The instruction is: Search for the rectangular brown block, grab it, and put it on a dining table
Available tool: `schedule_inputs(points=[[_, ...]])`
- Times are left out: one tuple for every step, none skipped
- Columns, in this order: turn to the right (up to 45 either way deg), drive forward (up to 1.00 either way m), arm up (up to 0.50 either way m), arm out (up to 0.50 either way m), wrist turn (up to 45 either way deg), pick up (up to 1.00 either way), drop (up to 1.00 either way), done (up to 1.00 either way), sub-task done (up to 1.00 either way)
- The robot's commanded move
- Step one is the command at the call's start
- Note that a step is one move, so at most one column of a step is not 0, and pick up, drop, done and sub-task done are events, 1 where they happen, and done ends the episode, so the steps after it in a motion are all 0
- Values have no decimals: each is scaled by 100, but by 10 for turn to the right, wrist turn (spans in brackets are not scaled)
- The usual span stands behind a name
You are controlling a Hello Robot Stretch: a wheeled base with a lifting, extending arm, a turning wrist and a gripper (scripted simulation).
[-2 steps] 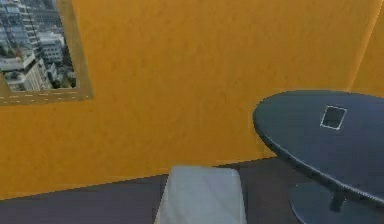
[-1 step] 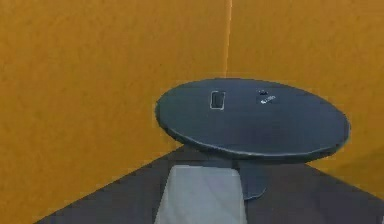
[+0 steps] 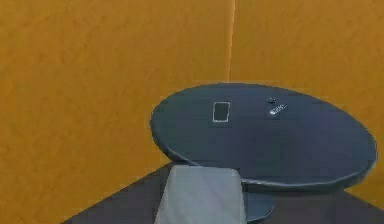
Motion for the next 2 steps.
schedule_inputs(points=[[360, 0, 0, 0, 0, 0, 0, 0, 0], [0, 15, 0, 0, 0, 0, 0, 0, 0]])
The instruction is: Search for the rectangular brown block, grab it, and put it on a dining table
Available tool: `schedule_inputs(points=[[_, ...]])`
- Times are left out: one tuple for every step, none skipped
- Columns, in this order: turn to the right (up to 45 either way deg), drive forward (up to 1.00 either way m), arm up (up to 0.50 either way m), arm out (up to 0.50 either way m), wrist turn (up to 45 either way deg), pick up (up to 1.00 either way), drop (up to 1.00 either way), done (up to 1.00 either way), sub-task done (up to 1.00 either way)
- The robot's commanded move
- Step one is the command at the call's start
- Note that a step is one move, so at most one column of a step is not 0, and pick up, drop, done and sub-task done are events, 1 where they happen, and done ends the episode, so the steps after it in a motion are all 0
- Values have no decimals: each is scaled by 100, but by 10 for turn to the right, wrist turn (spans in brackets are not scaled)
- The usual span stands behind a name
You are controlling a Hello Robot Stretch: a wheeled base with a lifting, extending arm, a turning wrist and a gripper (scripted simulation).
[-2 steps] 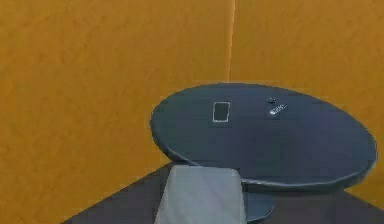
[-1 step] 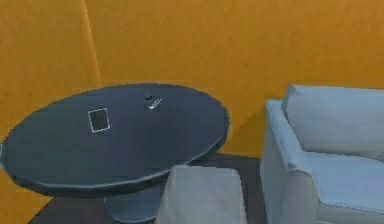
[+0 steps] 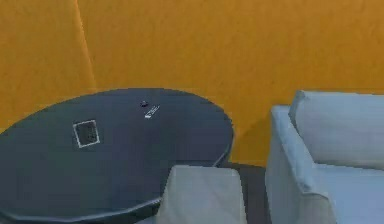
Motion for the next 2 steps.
schedule_inputs(points=[[-390, 0, 0, 0, 0, 0, 0, 0, 0], [0, 25, 0, 0, 0, 0, 0, 0, 0]])
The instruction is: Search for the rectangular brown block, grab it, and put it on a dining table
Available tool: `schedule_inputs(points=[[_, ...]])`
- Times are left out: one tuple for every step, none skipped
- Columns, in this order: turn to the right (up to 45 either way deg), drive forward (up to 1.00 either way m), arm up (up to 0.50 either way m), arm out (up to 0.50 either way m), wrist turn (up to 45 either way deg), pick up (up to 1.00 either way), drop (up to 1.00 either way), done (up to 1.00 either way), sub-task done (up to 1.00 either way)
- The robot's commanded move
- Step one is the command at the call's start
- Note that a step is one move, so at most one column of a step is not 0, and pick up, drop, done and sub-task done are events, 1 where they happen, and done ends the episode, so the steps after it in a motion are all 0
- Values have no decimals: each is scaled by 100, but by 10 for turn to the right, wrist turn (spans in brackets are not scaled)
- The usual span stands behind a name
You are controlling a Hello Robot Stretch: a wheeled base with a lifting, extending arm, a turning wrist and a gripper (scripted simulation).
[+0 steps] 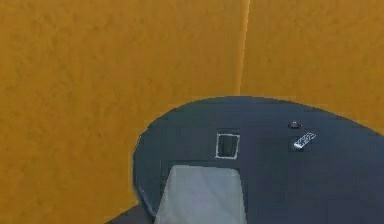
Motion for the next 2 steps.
schedule_inputs(points=[[-90, 0, 0, 0, 0, 0, 0, 0, 0], [60, 0, 0, 0, 0, 0, 0, 0, 0]])
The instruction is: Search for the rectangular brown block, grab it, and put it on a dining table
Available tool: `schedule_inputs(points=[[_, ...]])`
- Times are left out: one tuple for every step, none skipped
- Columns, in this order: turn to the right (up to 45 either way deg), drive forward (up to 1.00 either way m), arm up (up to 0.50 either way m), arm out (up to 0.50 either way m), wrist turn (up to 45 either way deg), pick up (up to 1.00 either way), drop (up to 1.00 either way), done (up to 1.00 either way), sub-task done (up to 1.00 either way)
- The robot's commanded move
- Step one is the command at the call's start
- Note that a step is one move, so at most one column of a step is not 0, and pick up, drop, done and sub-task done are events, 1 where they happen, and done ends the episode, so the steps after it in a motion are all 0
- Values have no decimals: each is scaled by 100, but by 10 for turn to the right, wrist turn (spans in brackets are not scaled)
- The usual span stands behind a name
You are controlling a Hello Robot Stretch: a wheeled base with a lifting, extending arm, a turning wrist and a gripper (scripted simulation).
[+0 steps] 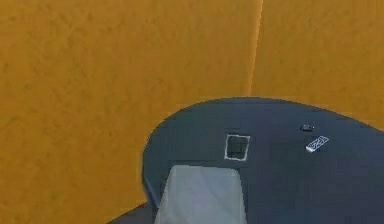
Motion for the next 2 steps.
schedule_inputs(points=[[-60, 0, 0, 0, 0, 0, 0, 0, 0], [30, 0, 0, 0, 0, 0, 0, 0, 0]])
